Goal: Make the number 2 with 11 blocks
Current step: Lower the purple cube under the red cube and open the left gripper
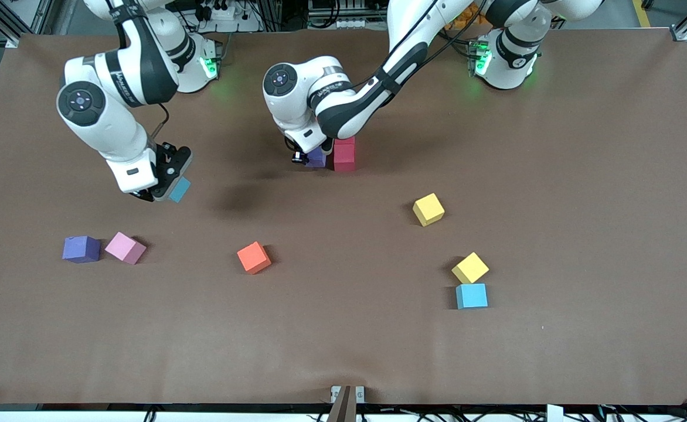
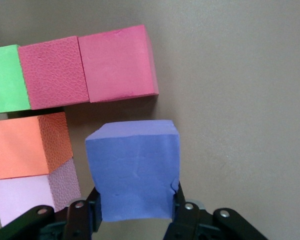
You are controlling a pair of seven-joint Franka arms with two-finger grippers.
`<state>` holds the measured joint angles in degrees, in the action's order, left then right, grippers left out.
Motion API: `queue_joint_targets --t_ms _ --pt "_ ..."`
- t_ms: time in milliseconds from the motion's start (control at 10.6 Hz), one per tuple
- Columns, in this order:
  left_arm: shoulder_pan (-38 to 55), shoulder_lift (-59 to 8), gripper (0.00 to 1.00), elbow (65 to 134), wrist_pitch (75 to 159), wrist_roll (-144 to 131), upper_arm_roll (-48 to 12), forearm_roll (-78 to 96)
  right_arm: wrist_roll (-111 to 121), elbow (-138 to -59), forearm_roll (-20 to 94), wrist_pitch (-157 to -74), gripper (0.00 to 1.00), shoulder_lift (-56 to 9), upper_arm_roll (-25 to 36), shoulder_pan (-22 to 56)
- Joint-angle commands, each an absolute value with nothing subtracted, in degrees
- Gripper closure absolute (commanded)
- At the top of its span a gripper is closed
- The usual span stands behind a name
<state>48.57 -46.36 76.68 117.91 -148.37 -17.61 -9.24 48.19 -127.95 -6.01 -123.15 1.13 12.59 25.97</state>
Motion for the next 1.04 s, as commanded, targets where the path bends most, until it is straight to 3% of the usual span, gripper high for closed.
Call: queue_joint_targets --t_ms 0,944 --pt "48.7 -45.9 1.00 78.3 119.1 -148.9 -17.1 -7.7 49.9 -127.3 -8.3 -123.8 0.67 -0.1 13.2 27.8" --pt "48.4 -45.9 1.00 82.5 122.9 -148.8 -17.1 -7.9 50.5 -127.3 -8.6 -124.5 0.67 -2.2 13.1 28.8"
